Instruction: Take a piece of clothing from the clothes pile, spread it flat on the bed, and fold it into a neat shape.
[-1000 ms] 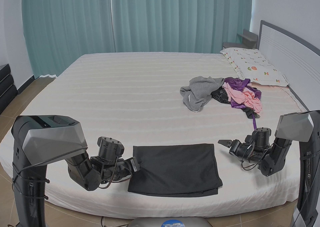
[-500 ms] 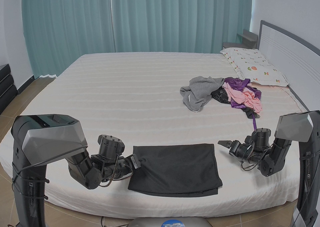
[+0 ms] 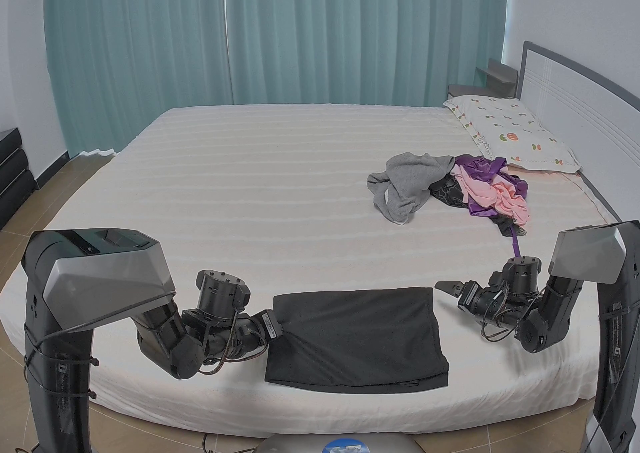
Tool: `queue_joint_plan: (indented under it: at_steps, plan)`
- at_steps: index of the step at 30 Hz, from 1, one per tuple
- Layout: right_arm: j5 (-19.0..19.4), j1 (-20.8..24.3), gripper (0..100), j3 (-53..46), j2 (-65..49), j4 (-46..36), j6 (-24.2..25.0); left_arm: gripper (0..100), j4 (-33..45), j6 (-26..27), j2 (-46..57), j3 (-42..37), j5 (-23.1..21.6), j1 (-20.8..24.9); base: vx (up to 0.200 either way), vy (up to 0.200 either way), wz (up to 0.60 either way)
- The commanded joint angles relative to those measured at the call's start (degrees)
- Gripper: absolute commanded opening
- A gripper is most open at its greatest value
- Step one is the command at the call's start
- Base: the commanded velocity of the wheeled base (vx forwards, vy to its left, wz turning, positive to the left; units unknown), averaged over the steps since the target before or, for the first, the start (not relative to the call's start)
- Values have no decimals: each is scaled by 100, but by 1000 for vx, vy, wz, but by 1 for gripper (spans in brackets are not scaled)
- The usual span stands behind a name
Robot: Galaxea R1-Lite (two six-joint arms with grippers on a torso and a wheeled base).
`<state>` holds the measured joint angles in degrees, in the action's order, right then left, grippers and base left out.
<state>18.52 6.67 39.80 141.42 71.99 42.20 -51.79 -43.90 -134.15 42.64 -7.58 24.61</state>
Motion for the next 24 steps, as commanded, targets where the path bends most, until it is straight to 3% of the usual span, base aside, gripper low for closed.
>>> queue_joint_plan:
  at_steps: [1,24]
  plan:
    - [3,1,100,-8,-1,0,7,0,2,-5,11,-2,2,0,0,200,0]
    - [-6,80,100,-52,-18,8,7,0,19,-5,29,-46,11,0,0,200,0]
